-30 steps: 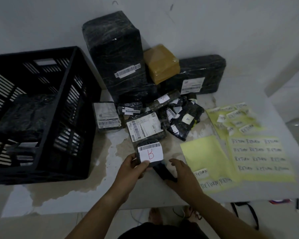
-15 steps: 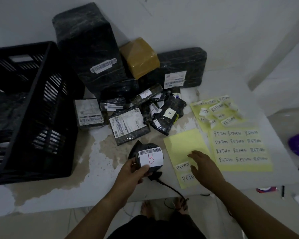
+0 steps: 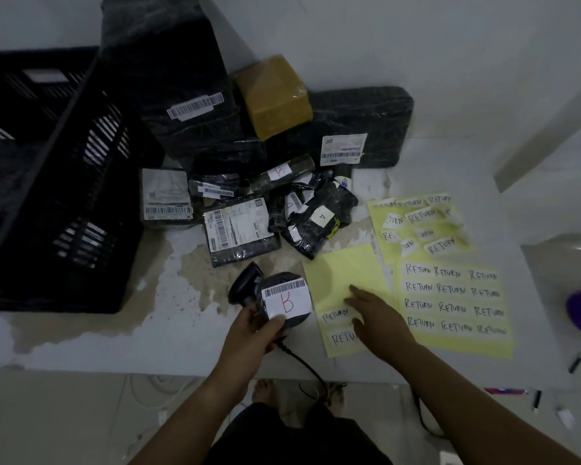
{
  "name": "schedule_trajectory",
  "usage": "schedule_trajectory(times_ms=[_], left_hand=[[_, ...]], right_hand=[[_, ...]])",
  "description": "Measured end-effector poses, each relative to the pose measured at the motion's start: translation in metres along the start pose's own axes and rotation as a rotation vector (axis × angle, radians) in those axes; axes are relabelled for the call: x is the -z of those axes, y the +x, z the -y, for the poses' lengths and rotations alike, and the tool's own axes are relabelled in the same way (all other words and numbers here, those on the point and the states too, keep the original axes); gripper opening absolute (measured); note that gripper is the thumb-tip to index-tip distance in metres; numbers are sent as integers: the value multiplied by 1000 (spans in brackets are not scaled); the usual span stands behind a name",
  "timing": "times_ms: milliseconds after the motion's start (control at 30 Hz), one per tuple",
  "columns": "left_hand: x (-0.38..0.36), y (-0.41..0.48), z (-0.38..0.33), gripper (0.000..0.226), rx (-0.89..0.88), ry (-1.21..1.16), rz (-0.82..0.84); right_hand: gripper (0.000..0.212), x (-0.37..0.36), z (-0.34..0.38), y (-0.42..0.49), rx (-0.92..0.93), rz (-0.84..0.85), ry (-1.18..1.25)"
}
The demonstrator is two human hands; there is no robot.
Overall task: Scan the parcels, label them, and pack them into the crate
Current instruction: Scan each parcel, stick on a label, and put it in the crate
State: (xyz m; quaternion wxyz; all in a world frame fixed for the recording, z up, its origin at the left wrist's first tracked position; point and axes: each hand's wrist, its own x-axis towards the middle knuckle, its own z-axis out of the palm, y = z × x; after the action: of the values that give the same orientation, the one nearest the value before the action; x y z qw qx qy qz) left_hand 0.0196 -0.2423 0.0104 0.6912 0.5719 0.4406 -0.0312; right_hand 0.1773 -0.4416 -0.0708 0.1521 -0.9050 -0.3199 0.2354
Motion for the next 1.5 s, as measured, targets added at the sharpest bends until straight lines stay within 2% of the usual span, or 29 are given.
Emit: schedule_trajectory(times_ms=[233,400,533,633,733,833,1000,1133,1500], left_hand=[[-15,-1,13,30,3,-25,-88],[-25,-7,16,26,9,-66,-95],[-27,-7,14,29,-9,-81,-106],[-29,-8,10,41,-33,-102,-109],[-28,-8,2,61,-98,-94,-68],[-30,-5,-12,60,-127,-104,-29],[-39,-1,-38,52,-67,-290,31],[-46,1,-53,41,-90,-291,83],[-54,-1,-61,43,-116,-294,94]], right_hand=[[26,-2,5,6,-30,-41,77],[7,-6,8,9,-70,-71,26],[18,2,7,15,-70,-45,130],[20,19,5,11,-89,-8,371],[18,40,7,0,-54,-166,514],[18,67,21,-12,-33,-263,628],[12,108,57,-29,63,-293,743],[13,130,77,-29,159,-271,709],[9,138,81,-17,249,-286,456]])
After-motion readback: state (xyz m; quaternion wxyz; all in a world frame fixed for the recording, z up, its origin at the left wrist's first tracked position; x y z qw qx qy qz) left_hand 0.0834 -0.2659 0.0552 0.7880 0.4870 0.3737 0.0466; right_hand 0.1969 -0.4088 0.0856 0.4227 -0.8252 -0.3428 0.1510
